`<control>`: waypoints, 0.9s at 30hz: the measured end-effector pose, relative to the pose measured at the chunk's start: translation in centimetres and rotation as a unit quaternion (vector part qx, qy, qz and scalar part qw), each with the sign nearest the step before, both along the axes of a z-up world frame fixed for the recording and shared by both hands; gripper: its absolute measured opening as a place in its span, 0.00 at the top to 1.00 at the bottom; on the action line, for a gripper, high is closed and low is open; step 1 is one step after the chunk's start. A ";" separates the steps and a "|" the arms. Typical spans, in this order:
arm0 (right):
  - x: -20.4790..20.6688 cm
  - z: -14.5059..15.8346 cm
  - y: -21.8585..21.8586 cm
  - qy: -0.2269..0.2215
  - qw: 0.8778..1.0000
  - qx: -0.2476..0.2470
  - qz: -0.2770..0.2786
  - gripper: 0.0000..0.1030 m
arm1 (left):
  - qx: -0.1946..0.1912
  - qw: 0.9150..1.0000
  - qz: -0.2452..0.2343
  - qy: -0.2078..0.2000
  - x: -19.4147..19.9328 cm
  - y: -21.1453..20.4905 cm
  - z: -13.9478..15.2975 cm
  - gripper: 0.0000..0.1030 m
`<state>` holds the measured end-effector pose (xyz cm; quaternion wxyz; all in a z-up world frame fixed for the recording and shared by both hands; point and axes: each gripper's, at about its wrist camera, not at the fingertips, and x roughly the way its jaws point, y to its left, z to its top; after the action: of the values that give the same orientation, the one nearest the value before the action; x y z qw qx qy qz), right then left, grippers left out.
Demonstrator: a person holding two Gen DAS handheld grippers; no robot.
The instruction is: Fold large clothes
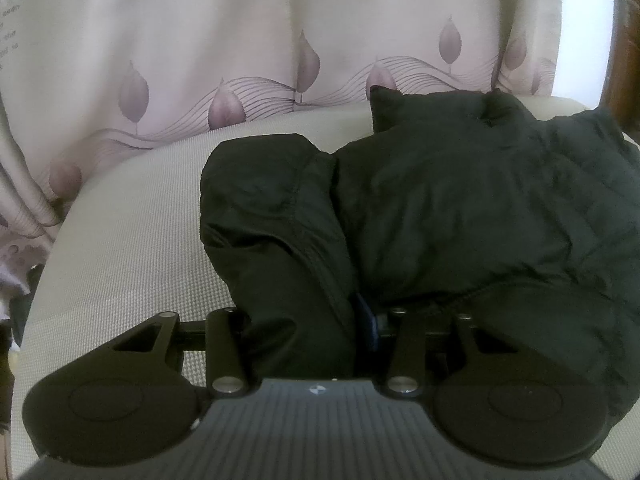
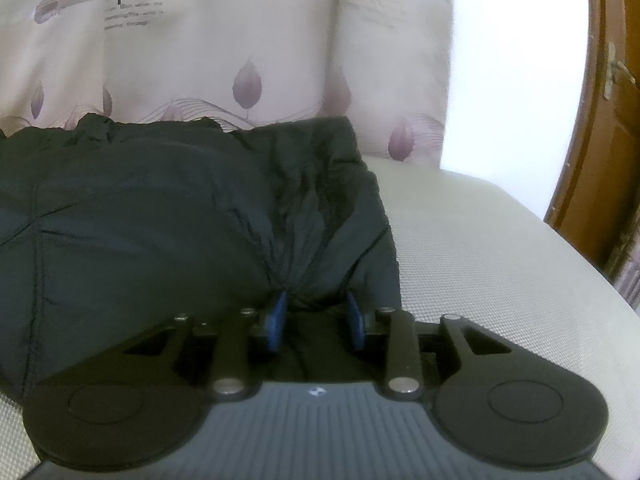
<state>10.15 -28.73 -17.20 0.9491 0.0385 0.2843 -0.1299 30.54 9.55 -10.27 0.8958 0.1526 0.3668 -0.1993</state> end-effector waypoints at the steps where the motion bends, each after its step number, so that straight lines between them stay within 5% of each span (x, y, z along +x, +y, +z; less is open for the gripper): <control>1: 0.0 0.0 0.0 0.001 1.000 -0.002 -0.008 0.50 | -0.001 1.000 0.001 0.001 0.1 0.0 0.0 0.54; 2: 0.0 0.0 -0.1 0.003 1.000 -0.004 -0.020 0.40 | -0.002 1.000 0.001 0.002 0.1 0.1 0.0 0.54; 3: 0.0 0.1 -0.2 0.008 0.999 -0.006 -0.043 0.15 | -0.004 1.000 0.002 0.003 0.2 0.1 0.0 0.54; 4: 0.2 0.1 -0.7 0.019 0.997 -0.001 -0.076 0.00 | -0.006 1.000 0.003 0.005 0.2 0.2 -0.1 0.53; 9: 0.4 -0.2 -4.7 0.032 0.990 0.113 -0.082 0.01 | -0.021 1.000 0.006 0.011 0.6 0.9 -0.3 0.51; 13: -0.6 1.9 -3.7 -0.005 0.995 0.051 -0.091 0.10 | -0.021 1.000 0.008 0.013 0.6 0.9 -0.3 0.50; 17: -2.0 6.1 -2.4 -0.083 0.994 0.044 -0.057 0.18 | -0.021 1.000 0.009 0.012 0.6 0.8 -0.3 0.50; 20: -2.3 8.8 -0.4 -0.130 0.988 0.080 0.011 0.33 | -0.023 1.000 0.011 0.012 0.6 0.8 -0.3 0.49; 22: -1.9 10.3 1.6 -0.136 0.983 0.102 0.072 0.51 | -0.025 1.000 0.012 0.013 0.7 0.9 -0.3 0.49; 27: -0.6 12.8 8.6 -0.110 0.973 0.051 0.198 0.84 | -0.027 0.999 0.012 0.014 0.7 1.0 -0.3 0.48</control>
<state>9.54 -20.18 -4.45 0.9782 0.0440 0.1861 0.0804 31.26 10.55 -10.60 0.8965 0.1211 0.3760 -0.2006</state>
